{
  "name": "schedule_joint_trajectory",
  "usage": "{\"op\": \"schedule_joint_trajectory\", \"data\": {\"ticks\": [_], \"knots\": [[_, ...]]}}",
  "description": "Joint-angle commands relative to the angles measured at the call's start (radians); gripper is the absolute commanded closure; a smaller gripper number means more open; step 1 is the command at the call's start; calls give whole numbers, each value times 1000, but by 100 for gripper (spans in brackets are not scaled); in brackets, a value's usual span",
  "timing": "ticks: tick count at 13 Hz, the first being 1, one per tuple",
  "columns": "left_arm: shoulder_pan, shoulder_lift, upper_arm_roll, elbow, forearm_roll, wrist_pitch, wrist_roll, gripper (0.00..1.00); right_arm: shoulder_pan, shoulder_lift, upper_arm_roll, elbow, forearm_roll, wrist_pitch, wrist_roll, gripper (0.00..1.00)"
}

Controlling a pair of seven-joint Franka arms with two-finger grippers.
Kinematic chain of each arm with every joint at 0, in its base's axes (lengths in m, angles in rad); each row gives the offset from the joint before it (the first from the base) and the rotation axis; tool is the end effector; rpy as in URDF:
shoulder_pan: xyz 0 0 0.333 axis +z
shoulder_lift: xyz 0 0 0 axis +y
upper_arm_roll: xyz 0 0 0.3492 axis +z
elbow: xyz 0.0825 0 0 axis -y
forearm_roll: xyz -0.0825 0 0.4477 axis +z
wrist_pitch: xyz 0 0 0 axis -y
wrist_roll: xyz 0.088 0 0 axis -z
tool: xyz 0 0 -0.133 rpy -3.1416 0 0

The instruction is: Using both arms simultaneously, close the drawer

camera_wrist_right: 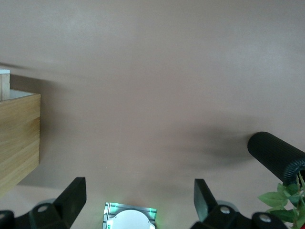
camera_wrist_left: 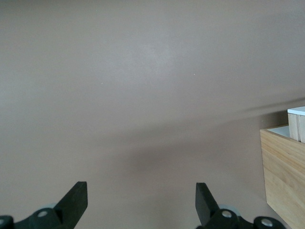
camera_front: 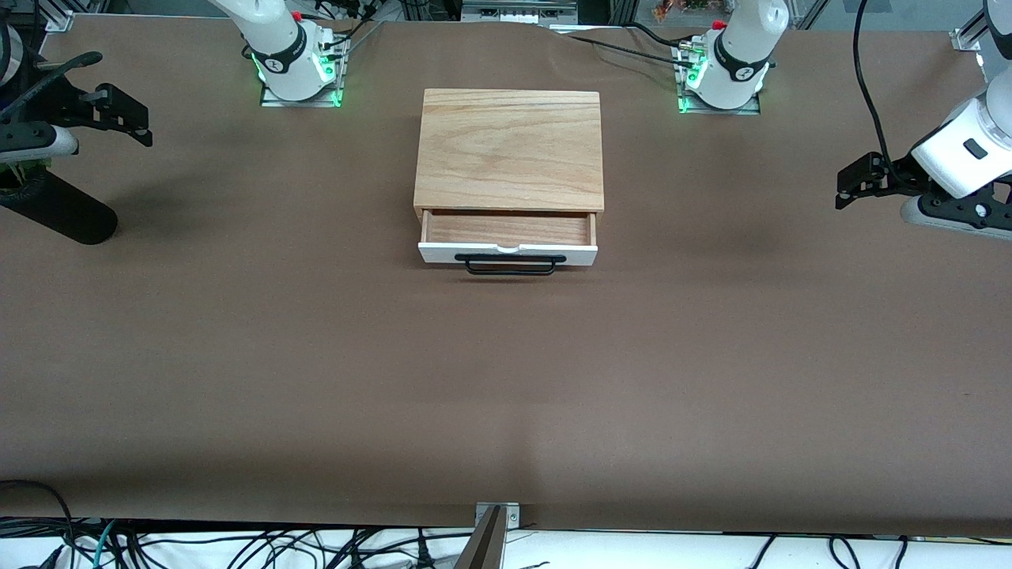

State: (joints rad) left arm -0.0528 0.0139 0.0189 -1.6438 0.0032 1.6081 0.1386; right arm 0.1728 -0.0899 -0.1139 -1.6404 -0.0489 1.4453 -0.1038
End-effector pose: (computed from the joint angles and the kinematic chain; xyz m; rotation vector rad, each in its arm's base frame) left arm 0.6215 -0.0207 0.5872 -3.1281 0.2708 0.0781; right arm 0.5701 0.0238 0.6380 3.0910 0.2480 -0.1655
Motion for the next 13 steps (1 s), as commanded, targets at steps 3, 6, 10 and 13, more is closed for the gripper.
{"op": "schedule_joint_trajectory", "data": {"ticks": [3,6,10,13], "knots": [[4,-3,-11,15,9,-17,-4,0,-6,-11,2,2,4,-8,6,0],[5,-3,-20,15,12,-17,-8,0,-6,-11,2,2,9,-8,4,0],[5,-2,-19,15,11,-17,-8,0,-6,-11,-6,2,21,-11,-2,0],[5,-2,-19,15,11,-17,-7,0,-6,-13,-6,-6,21,-22,-4,0]]}}
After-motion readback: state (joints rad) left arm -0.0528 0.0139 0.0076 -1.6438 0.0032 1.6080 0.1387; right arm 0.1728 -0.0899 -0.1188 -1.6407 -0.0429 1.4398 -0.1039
